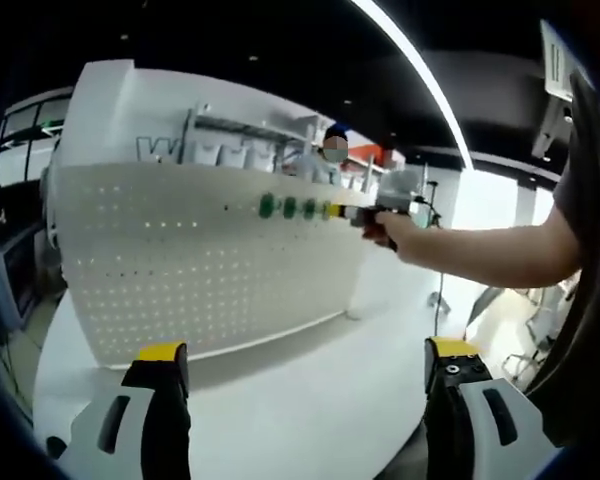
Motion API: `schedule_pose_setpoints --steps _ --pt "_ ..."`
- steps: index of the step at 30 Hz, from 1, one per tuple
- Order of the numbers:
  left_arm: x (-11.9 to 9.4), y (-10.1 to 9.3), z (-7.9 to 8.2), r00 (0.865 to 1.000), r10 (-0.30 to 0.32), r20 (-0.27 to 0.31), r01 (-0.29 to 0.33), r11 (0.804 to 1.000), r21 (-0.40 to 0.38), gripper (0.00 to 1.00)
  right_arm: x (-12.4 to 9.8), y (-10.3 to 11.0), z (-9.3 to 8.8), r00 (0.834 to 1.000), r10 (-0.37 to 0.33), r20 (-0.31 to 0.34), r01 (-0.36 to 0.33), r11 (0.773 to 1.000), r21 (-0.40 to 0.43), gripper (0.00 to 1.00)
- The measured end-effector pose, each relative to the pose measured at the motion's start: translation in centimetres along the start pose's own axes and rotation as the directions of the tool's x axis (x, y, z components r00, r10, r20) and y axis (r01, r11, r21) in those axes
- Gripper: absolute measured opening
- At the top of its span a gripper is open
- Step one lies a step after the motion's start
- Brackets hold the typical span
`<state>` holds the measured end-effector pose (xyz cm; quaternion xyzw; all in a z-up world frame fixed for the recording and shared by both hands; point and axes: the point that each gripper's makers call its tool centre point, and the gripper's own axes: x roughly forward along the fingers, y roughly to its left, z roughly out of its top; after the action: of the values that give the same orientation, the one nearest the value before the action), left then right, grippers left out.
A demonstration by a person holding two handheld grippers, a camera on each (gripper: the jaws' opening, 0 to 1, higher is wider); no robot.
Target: Insert the hook assembly into the mounting plate slot until the hook locks in place.
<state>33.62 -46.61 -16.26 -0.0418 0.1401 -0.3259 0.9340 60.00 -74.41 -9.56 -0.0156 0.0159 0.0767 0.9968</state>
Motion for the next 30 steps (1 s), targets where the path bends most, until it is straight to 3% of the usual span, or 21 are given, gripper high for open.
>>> schedule_pose_setpoints --steps 3,10,15,19,23,27,30 --pt "-0.1 0.1 0.2 1.000 0.003 0.006 -0.003 1.000 0.002 1.00 -0.9 0.4 0.4 1.000 0.014 -0.001 -0.014 0.998 -0.059 0.11" --pt "-0.5 0.7 0.2 1.000 0.018 0.008 -0.018 1.000 -0.002 1.00 -4.2 1.3 -0.1 0.999 0.047 -0.016 -0.047 0.998 -0.048 0.20" --pt "-0.7 0.7 0.0 1.000 0.018 0.004 -0.018 1.000 0.002 1.00 -6.7 2.0 -1.9 0.997 0.065 -0.051 -0.067 0.997 -0.032 0.25" --pt "-0.7 0.6 -0.1 1.000 0.015 0.000 -0.015 1.000 0.000 1.00 -8.7 2.9 -3.5 0.994 0.079 -0.077 -0.080 0.997 -0.007 0.35" --pt "-0.9 0.5 -0.1 1.000 0.015 0.001 -0.015 1.000 0.005 1.00 -11.1 4.9 -6.1 0.982 0.121 -0.148 -0.123 0.992 0.000 0.38" --pt "-1.0 0.6 -0.1 1.000 0.018 0.003 -0.018 1.000 0.008 1.00 -13.4 6.6 -7.4 0.976 0.140 -0.165 -0.143 0.990 -0.006 0.38" --pt "-1.2 0.7 -0.2 1.000 0.023 0.001 -0.023 1.000 0.004 1.00 -14.9 7.0 -7.9 0.977 0.133 -0.169 -0.135 0.991 0.001 0.45"
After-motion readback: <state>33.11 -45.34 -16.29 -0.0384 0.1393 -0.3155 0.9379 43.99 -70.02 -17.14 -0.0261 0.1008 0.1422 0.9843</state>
